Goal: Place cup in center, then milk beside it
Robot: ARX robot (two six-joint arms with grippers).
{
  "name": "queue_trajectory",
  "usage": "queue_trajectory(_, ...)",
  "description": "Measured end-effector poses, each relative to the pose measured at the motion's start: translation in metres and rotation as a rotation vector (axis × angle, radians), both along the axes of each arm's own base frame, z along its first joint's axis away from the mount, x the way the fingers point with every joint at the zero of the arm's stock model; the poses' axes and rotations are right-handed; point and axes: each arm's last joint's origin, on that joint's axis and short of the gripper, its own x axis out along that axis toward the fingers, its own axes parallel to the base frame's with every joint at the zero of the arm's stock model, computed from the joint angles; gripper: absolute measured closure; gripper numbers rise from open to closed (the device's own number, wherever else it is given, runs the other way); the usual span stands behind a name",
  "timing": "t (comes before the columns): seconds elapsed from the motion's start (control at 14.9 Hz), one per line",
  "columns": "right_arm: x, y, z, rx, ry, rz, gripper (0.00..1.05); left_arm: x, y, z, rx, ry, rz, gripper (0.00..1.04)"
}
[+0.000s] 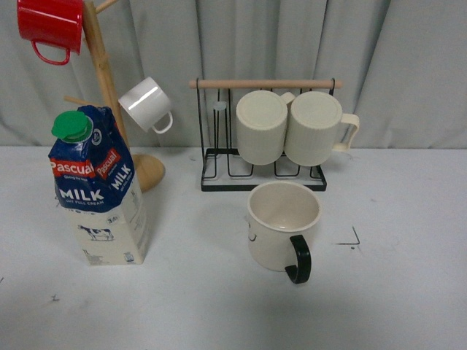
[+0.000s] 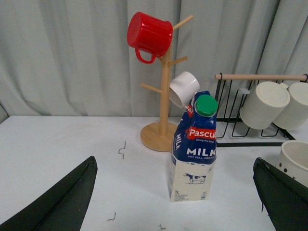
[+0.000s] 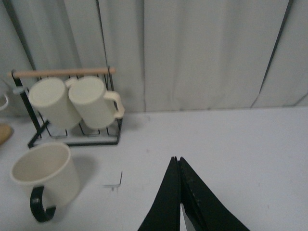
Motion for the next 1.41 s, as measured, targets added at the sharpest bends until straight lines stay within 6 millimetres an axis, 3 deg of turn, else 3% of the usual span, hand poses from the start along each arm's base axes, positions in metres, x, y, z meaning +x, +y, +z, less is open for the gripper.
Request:
queue_trajectory(0.47, -0.019, 0.0, 0.004, 0.0, -0.013, 0.0, 1.03, 0.0, 0.0, 0.0, 0.0, 0.0, 0.0, 0.07)
queue_trajectory(1.2, -0.033, 0.0, 0.003, 0.0, -0.01, 0.0, 1.03, 0.0, 0.0, 0.0, 0.0, 0.0, 0.0, 0.07)
queue_trajectory(1.41, -0.04, 0.0, -0.003, 0.0, 0.045, 0.002, 1.03, 0.0, 0.0, 0.0, 0.0, 0.0, 0.001, 0.07)
